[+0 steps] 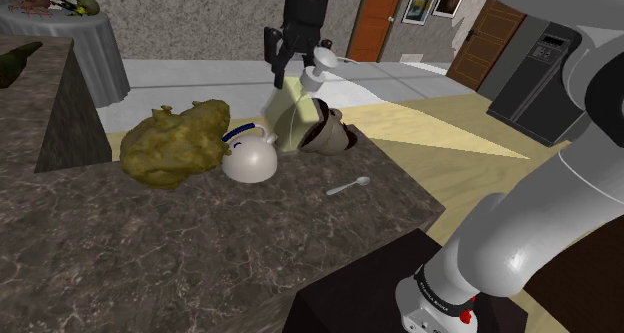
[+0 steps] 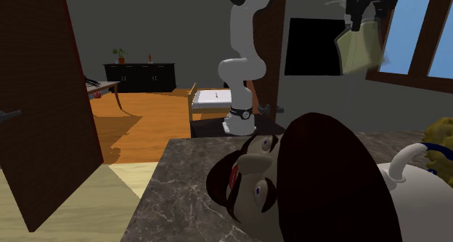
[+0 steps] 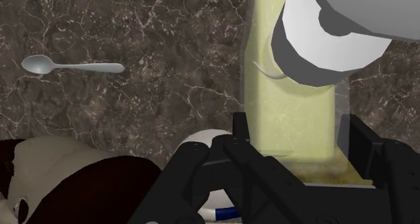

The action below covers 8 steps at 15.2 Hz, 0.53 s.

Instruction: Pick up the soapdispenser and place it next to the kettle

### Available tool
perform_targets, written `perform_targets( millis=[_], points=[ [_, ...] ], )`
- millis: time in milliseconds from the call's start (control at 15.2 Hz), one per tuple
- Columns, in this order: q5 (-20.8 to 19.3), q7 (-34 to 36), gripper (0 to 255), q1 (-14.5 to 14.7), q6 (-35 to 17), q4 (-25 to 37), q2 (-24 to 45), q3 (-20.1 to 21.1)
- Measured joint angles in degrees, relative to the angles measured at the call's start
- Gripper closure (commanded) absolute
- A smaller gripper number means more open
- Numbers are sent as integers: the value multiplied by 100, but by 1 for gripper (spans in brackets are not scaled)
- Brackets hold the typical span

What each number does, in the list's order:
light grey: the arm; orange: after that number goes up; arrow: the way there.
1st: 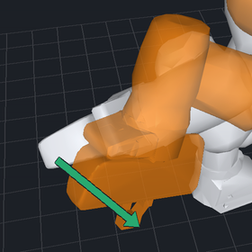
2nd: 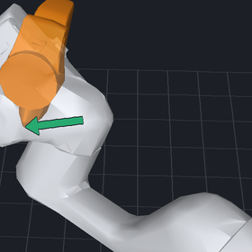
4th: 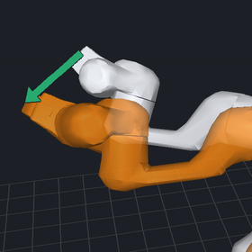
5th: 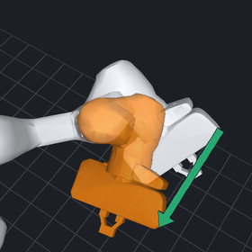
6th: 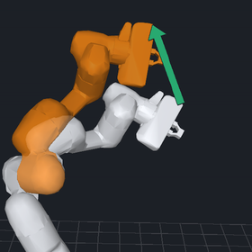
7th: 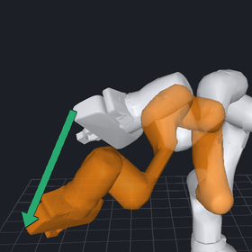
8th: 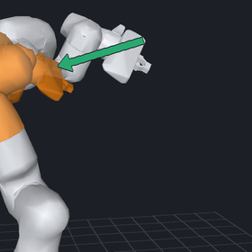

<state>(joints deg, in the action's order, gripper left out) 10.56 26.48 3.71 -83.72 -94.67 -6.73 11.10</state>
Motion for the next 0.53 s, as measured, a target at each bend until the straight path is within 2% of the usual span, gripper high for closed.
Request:
perform_targets(
  millis=[528],
  points=[
    [12, -35, 255, 29, -597, -615, -22, 42]
  ],
)
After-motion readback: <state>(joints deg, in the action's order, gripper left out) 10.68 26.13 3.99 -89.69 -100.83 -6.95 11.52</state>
